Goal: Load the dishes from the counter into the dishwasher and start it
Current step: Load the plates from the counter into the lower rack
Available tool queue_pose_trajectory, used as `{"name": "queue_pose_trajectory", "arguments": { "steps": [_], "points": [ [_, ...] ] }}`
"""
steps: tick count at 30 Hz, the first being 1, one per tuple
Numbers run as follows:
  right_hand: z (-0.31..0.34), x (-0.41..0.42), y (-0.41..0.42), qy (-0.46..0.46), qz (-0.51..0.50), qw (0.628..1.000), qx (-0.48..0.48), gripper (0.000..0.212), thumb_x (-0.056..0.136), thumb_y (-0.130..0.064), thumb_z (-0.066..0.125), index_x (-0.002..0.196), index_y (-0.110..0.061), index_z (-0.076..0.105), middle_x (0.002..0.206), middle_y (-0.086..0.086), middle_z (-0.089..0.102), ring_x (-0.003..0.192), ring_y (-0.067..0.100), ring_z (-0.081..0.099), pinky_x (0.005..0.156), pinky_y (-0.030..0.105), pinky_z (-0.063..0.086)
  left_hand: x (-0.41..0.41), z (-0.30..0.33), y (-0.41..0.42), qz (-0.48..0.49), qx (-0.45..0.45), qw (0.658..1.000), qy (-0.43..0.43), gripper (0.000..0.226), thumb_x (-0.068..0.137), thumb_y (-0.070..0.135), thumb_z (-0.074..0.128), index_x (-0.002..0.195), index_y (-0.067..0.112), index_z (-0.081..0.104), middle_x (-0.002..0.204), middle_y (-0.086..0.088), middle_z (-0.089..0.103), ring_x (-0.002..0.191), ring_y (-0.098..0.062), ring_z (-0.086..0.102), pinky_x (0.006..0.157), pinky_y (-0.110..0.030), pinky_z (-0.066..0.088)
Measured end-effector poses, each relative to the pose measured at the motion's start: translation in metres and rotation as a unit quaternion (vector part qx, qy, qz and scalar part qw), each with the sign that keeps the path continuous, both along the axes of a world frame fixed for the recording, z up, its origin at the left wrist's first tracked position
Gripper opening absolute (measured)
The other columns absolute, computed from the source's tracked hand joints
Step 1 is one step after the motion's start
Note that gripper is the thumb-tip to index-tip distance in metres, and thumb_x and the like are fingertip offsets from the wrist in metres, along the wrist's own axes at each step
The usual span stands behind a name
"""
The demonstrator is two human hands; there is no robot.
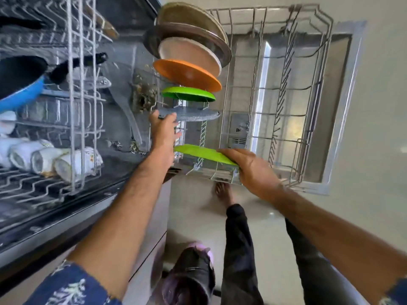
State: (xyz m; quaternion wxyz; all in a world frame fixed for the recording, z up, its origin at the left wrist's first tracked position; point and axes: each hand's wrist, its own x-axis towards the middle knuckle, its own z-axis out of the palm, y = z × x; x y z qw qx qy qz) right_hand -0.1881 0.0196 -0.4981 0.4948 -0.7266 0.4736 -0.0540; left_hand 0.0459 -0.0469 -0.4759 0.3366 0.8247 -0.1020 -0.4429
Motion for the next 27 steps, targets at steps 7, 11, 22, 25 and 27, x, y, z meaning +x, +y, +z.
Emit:
{"name": "queue_pose_trajectory", "arguments": {
  "steps": [7, 11, 22, 25, 27],
  "points": [
    [-0.021, 0.042, -0.026, 0.032, 0.091, 0.982, -0.161, 0.064, 0.087, -0.011, 0.030, 0.148, -0.021, 0.045, 0.141, 0.005, 0.054, 0.117, 0.031, 0.054, 0.093, 0.044, 0.050, 0.024, -0.008, 0.005, -0.128, 0.018, 0.985, -0.113, 0.062, 0.089, -0.005, 0.058, 0.145, 0.016, 0.041, 0.099, -0.003, 0.068, 0.098, -0.021, 0.065, 0.087, -0.032, 0.050],
    [-0.049, 0.062, -0.036, 0.046, 0.107, 0.967, -0.227, 0.055, 0.095, -0.008, 0.042, 0.149, -0.021, 0.044, 0.143, 0.005, 0.053, 0.121, 0.030, 0.054, 0.096, 0.042, 0.048, 0.035, -0.013, 0.005, -0.185, 0.032, 0.973, -0.134, 0.064, 0.090, -0.002, 0.057, 0.146, 0.023, 0.039, 0.101, 0.002, 0.074, 0.100, -0.010, 0.067, 0.087, -0.025, 0.048],
    [-0.092, 0.090, -0.054, 0.107, 0.158, 0.958, -0.216, 0.063, 0.092, -0.012, 0.029, 0.153, -0.027, 0.033, 0.144, 0.008, 0.048, 0.124, 0.032, 0.049, 0.099, 0.044, 0.044, 0.034, -0.002, 0.011, -0.213, -0.003, 0.968, -0.133, 0.066, 0.088, -0.010, 0.030, 0.147, 0.021, 0.037, 0.094, 0.005, 0.070, 0.091, -0.005, 0.070, 0.087, -0.024, 0.048],
    [-0.104, 0.091, -0.061, 0.129, 0.155, 0.961, -0.188, 0.060, 0.098, -0.011, 0.042, 0.154, -0.027, 0.029, 0.151, 0.009, 0.040, 0.131, 0.032, 0.041, 0.106, 0.045, 0.040, 0.035, -0.001, 0.013, -0.222, -0.004, 0.966, -0.130, 0.066, 0.089, -0.010, 0.029, 0.145, 0.023, 0.039, 0.098, 0.002, 0.072, 0.092, -0.004, 0.070, 0.090, -0.026, 0.046],
    [-0.112, 0.090, -0.059, 0.146, 0.155, 0.959, -0.184, 0.055, 0.103, -0.015, 0.041, 0.155, -0.026, 0.028, 0.153, 0.009, 0.036, 0.132, 0.031, 0.039, 0.107, 0.044, 0.038, 0.036, -0.003, 0.016, -0.232, 0.000, 0.964, -0.132, 0.068, 0.088, -0.012, 0.029, 0.146, 0.022, 0.039, 0.104, -0.001, 0.073, 0.095, -0.005, 0.069, 0.089, -0.025, 0.046]
  ]
}}
